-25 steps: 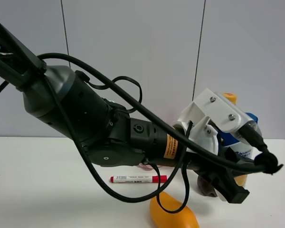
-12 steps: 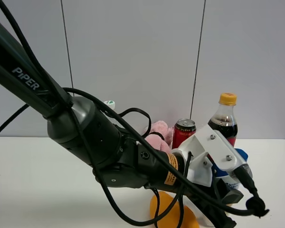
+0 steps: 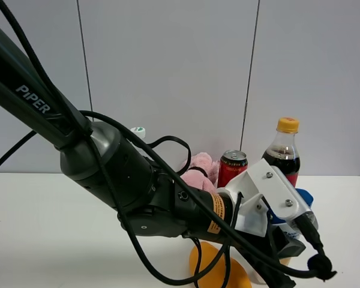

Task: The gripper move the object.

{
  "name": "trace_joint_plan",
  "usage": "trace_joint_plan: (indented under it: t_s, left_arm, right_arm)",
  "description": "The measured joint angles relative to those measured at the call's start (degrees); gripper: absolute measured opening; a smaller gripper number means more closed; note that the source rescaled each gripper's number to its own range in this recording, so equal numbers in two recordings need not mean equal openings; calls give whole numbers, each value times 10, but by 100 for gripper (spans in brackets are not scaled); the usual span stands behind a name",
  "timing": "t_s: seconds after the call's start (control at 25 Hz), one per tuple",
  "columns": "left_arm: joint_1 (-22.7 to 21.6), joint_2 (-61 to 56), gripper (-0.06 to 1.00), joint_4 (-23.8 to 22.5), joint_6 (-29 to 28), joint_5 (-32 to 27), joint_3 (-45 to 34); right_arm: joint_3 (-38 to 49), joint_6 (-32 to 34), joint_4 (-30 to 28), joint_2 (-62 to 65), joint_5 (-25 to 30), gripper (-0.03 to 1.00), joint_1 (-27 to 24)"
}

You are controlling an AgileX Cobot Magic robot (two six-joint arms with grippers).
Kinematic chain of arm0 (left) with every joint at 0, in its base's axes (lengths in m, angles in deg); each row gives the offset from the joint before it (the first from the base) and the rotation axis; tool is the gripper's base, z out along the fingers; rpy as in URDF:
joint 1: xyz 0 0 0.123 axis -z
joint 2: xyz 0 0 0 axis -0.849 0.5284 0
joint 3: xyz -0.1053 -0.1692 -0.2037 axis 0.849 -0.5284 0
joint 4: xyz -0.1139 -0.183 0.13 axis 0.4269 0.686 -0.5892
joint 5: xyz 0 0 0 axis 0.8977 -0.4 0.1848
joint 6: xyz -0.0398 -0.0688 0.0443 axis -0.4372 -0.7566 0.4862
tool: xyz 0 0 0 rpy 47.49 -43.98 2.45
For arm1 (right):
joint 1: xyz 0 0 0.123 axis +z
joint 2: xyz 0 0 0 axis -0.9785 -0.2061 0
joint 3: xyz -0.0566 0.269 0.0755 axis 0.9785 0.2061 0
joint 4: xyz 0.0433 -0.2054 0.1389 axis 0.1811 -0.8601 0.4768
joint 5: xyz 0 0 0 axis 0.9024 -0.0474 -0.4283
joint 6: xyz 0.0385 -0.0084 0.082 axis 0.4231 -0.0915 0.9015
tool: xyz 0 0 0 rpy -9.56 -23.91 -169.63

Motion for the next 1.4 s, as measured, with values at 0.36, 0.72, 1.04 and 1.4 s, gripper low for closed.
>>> trace_joint_plan:
  t_s: [0.36,0.72,1.04,1.4]
  left_arm:
    - [2,0,2,1,0,0,0]
    - [2,0,47,17,9,9,3]
    - [2,-22,58,17,-3,-6,3]
    - [2,-65,64,18,-55,-109,3]
  right_arm:
    - [0,0,0,0,0,100,0]
    - [0,1,0,0,0,100,0]
    - [0,1,0,0,0,100,0]
    - [0,1,0,0,0,100,0]
